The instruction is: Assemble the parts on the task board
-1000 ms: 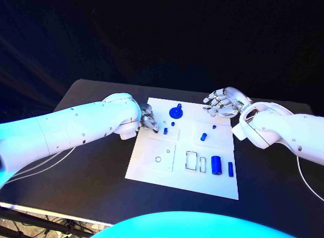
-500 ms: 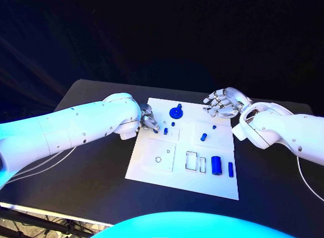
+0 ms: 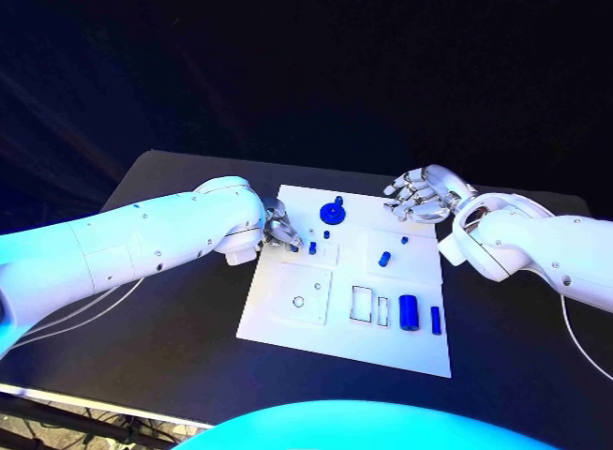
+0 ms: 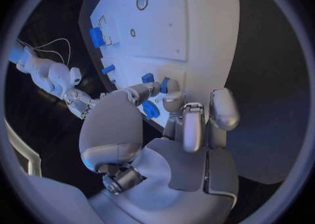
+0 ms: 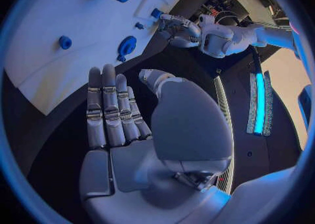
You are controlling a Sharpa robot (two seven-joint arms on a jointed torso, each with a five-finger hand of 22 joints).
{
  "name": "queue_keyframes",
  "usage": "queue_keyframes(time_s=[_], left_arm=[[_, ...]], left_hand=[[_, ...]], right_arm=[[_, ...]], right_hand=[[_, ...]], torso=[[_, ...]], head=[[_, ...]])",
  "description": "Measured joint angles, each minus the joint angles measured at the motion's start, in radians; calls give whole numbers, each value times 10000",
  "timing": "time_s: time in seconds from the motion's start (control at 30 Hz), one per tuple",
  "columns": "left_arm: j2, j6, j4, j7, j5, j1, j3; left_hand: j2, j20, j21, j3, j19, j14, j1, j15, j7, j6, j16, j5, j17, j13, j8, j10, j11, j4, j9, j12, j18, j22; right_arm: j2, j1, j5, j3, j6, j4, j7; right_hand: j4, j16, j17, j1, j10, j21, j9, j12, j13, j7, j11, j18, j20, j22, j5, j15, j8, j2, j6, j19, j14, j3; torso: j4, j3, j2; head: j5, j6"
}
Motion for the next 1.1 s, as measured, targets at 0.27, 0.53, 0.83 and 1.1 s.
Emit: queue_keyframes(time_s=[0.27, 0.53, 0.83, 1.1], left_arm=[[28, 25, -66, -7, 25, -7, -3], [37, 27, -125, -7, 36, -11, -3], [37, 27, -179, -7, 31, -12, -5], [32, 28, -189, -8, 24, -12, -5]], left_hand=[[-1, 0, -38, -220, 0, 0, 0, 0, 3, -10, 0, 0, 0, 0, 1, -37, 36, 221, -53, -44, 0, 0], [-67, 0, -38, -649, 0, 0, -66, 0, 15, -25, 0, 2, 8, 42, 1, -37, 35, 486, -128, -44, 0, -7], [-106, 0, -76, -1619, 0, 0, -104, 1, 15, -24, 0, -51, 7, 70, 2, -36, 35, 930, -280, -44, 1, -12], [-190, 1, -77, -1955, 0, -1, -19, 1, 14, -23, 0, -51, 6, 80, 2, -37, 35, 1121, -330, -44, 0, -12]], right_arm=[[-6, 0, 0, 0, 0, 7, -1], [-8, 0, 0, 0, 0, 10, -2], [-15, 0, 0, 0, 0, 13, -2], [-16, 0, 1, 0, 2, 14, -3]], right_hand=[[0, 0, -10, 0, 0, -1, 1, 0, -28, 0, 0, 0, 0, -24, 0, 0, 0, 0, 0, 0, 0, 0], [-16, -57, -22, -40, 0, -41, -8, -39, -75, -37, 0, 0, 0, -65, 0, 37, 0, -40, -36, 0, -37, -17], [-28, -117, -35, -39, 0, -50, -9, -39, -108, -37, 0, 0, 2, -93, 0, 37, 39, -39, -37, -2, -37, -30], [-28, -117, -42, -39, 0, -88, -8, -39, -128, -36, 0, 0, 36, -112, 0, 37, 39, -39, -36, -36, -37, -30]], torso=[[1, -2, 0], [0, -4, 1], [0, -3, 1], [1, -3, -1]], head=[[-5, 35], [-11, 55], [-25, 72], [-29, 77]])
